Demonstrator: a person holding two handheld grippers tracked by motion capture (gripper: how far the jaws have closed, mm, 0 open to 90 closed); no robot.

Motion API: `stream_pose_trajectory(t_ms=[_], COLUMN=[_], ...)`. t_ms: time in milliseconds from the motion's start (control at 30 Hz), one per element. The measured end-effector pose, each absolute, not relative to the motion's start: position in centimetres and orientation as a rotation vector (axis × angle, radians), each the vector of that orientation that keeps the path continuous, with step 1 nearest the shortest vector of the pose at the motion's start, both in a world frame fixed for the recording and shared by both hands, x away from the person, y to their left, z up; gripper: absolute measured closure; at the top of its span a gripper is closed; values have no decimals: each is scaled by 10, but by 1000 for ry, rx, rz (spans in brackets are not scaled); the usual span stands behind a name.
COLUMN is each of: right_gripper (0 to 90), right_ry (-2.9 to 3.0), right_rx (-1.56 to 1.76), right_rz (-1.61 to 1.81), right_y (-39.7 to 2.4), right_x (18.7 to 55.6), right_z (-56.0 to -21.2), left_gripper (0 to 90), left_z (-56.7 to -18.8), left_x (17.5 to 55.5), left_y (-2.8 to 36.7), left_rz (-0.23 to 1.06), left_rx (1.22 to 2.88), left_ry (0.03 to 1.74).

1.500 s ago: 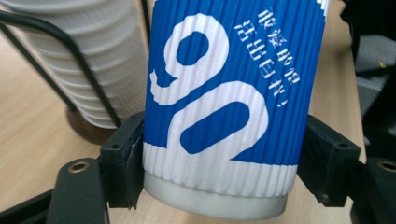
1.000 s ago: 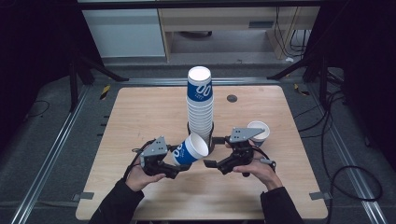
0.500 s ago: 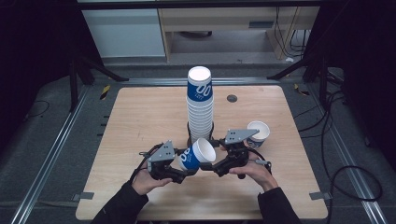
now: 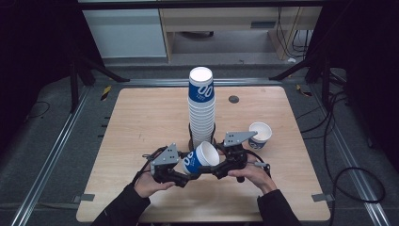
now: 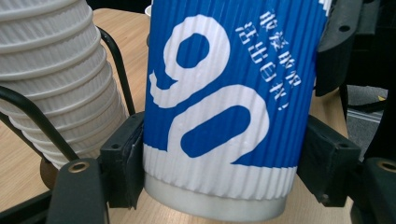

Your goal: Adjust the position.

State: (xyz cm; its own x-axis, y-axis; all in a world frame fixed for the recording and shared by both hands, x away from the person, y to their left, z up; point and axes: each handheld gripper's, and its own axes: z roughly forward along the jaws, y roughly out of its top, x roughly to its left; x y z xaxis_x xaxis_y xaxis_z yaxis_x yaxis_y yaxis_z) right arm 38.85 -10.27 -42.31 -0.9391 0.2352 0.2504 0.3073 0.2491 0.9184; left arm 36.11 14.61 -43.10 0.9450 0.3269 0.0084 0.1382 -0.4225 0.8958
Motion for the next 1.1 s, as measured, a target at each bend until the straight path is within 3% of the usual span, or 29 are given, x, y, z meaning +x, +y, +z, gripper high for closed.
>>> stream_pose_trajectory(t_ms=[300,633,967,1100], right_gripper=[161,165,164,164], right_ry=[-2428,-2529,-2668,-2690], right_rx=[-514,-494,-441,-399], right_rz=[-1815,-1782,-1610,-1557], right_y=[-103,-109,-97,-89], right_x=[388,386,382,380], right_z=[-424,-418,-423,-428], left_gripper=[245,141,141,186], left_z=[-431,-425,-439,-445], left_x=[362,364,365,363], left_y=[147,155,144,139], left_rz=[208,172,113,79], left_rx=[2019,2065,2212,2244], left_ry=[333,342,317,297])
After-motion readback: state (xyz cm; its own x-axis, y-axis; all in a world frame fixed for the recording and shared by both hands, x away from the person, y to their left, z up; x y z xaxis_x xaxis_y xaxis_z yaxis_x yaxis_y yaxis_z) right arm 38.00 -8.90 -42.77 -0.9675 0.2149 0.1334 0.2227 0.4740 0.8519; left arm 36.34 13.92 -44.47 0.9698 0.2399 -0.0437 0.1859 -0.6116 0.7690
